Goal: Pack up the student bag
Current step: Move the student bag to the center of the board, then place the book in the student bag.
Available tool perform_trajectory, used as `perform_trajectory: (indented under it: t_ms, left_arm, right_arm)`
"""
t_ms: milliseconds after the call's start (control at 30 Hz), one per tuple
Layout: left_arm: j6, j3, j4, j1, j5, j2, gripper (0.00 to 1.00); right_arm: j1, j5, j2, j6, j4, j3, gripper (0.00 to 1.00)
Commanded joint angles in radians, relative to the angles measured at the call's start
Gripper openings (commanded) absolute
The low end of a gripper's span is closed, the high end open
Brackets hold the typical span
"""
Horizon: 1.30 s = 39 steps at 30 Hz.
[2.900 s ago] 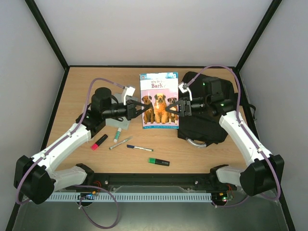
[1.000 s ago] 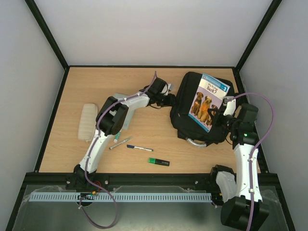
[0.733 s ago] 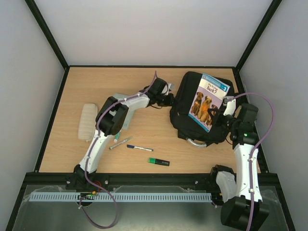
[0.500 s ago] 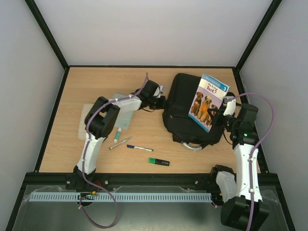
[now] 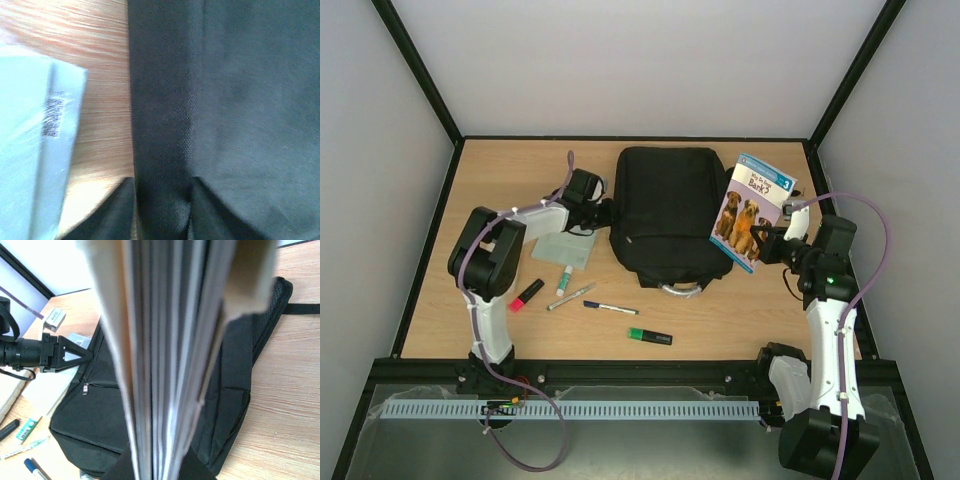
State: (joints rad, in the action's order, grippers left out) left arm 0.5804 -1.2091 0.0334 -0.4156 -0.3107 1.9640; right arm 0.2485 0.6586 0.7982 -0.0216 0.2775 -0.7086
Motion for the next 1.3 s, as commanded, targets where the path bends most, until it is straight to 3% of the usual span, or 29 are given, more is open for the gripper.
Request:
perform_trajectory:
  t_ms: [0, 67, 200, 300, 533, 667, 1067, 1267]
  left_arm:
    - [-0.035, -0.033, 0.138, 0.007, 0.164, -0.104, 0.54]
    - [-0.038, -0.047, 0.196, 0.003, 0.220, -0.155, 0.67]
    - [-0.080, -0.067, 0.273, -0.050, 0.232, -0.227, 0.73]
    - [-0.132, -0.079, 0.308, -0.118, 0.144, -0.245, 0.82]
    - [-0.465, -0.131, 0.402, -0.384, 0.159, -0.246, 0.76]
    - [-0.545, -0.167, 0.442, -0.493, 0.244, -0.198, 0.73]
    - [-0.639, -0.261, 0.575, -0.552, 0.424, -0.030, 0.74]
    - [-0.671, -0.276, 0.574, -0.552, 0.291, 0.007, 0.72]
  right_arm:
    - [0.003, 0.043, -0.008, 0.011, -0.038, 0.004, 0.01]
    - [0.003, 0.044, -0.008, 0.012, -0.038, 0.004, 0.01]
    - [0.003, 0.041, -0.009, 0.011, -0.038, 0.002, 0.01]
    - [0.003, 0.013, -0.010, 0.000, -0.040, 0.000, 0.01]
    - [0.003, -0.048, -0.017, -0.009, -0.046, 0.000, 0.01]
    - [0.003, -0.056, -0.023, -0.010, -0.044, -0.002, 0.01]
    - [0.003, -0.056, -0.032, -0.007, -0.038, -0.002, 0.01]
    - [0.003, -0.054, -0.027, -0.005, -0.037, -0.002, 0.01]
